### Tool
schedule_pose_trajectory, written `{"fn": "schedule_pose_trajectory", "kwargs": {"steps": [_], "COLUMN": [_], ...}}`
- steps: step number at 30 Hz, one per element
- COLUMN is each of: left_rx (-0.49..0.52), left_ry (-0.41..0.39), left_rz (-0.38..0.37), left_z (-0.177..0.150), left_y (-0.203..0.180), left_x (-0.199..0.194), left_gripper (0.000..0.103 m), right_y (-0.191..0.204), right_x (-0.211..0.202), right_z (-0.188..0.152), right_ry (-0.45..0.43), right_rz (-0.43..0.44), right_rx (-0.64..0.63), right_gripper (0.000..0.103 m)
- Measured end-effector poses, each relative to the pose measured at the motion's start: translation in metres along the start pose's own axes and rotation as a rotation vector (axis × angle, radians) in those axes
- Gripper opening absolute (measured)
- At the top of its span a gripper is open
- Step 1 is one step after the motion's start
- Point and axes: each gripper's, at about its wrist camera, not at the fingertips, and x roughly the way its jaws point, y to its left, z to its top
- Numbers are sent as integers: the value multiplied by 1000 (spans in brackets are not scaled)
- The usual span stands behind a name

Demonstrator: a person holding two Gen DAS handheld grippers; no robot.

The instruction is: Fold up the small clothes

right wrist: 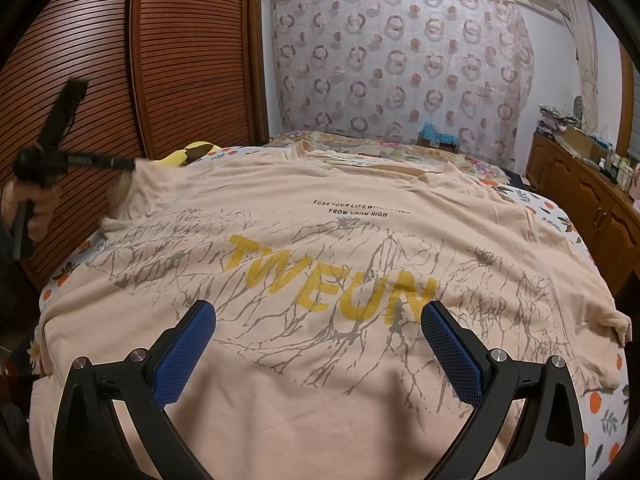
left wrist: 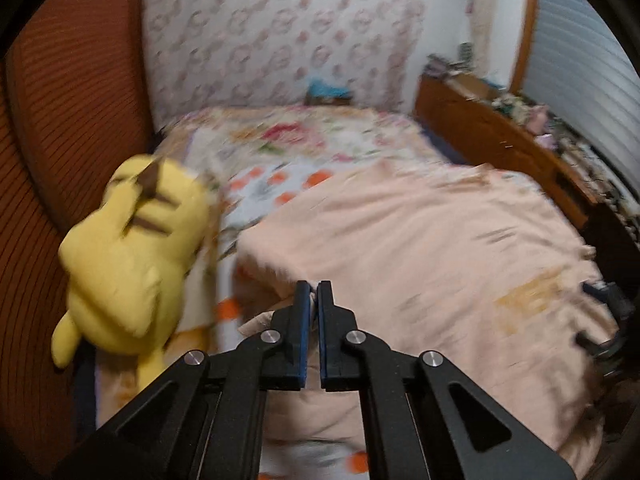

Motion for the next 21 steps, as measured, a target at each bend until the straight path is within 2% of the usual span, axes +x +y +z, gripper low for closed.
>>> {"fn": "schedule_pose_trajectory", "kwargs": {"steps": [4,7,11,13,14,15,21], "left_rx": [98,158,172,177,171,168,109], "left_ry": [-36,-42,-42,-34,-25,-22,23], "left_rz": [-68,-76,-105,-96,-84,-73,-15], "left_z": [21,28,24,18,13,10,-25], "left_y": [-58,-92,-102,-101,-97,-95,-64], "left_x": [-10,-11,-9,-5,-2,-1,13], "left_gripper": [5,8,46,57,69,75,77], "right_y": [-1,-1,-1,-1,-1,-1,-2], "right_x": [0,0,0,1,1,1,3], "right_z": [-1,-1,-2,-2,-2,-2,-2], "right_ry": [-2,-1,0,2,3,4,8], "right_rz": [1,1,3,4,5,6,10], "right_rx": [3,3,1,1,1,1,-1], "right_gripper": [102,102,102,102,102,102,102]}}
